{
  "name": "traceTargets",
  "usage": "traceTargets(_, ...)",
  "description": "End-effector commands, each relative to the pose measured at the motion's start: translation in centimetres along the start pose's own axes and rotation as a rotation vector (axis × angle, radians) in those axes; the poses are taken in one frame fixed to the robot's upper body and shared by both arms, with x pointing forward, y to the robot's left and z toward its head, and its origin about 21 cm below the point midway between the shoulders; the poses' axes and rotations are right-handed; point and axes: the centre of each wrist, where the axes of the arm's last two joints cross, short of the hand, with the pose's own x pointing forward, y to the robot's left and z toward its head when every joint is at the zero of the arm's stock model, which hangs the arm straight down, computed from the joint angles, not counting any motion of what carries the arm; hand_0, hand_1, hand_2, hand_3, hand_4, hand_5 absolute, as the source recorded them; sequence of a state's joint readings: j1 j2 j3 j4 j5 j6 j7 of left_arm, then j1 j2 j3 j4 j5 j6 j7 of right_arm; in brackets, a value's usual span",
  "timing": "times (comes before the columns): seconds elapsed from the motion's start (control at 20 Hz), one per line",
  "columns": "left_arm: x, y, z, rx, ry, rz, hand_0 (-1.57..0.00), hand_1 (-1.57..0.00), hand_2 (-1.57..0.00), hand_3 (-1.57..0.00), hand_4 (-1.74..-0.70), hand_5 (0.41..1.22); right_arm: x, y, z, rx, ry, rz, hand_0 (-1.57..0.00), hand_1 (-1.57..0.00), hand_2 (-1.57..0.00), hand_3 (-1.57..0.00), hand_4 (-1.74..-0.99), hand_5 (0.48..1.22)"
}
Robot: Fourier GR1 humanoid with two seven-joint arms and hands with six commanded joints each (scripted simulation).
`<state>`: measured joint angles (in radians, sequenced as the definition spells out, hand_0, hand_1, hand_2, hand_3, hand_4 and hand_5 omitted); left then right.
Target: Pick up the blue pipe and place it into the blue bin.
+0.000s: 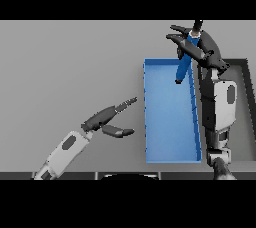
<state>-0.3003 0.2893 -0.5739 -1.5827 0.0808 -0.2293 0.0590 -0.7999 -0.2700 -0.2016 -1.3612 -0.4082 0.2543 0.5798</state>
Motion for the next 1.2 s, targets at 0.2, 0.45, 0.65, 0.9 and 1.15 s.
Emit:
traceTargets(0.2,0.1,0.1,0.0,-0.005,0.021,0.000,0.00,0.00,0.00,0.00,-0.83,0.470,-6.1,-1.1,1.7,-0.161,0.211,-0.041,-1.57,-1.57,-1.57,-1.57,-1.499,1.221)
traceTargets(0.45,0.0,-0.4,-0.2,-0.009,0.016,0.005,0.00,0.00,0.00,0.00,-0.83,0.472,-10.6,-1.4,3.6,-0.200,0.409,-0.009,-1.57,-1.57,-1.57,-1.04,-1.603,1.221)
traceTargets(0.65,0.4,-0.1,-0.4,-0.005,0.017,0.000,0.00,0.00,0.00,0.00,-0.83,0.474,-13.1,-0.5,4.4,-0.220,0.569,0.007,-1.57,-1.57,-1.57,-1.01,-1.583,1.199)
traceTargets(0.9,0.2,-0.4,-0.3,-0.008,0.008,0.001,0.00,0.00,0.00,0.00,-0.83,0.476,-13.9,0.2,4.6,-0.223,0.746,-0.092,-0.60,-0.57,-0.55,-0.33,-1.302,1.182)
traceTargets(1.15,0.4,-0.6,-0.1,-0.005,0.014,0.002,0.00,0.00,0.00,0.00,-0.83,0.475,-12.6,1.4,4.8,-0.088,0.751,0.155,-0.20,-0.18,-0.18,-0.11,-1.199,0.967)
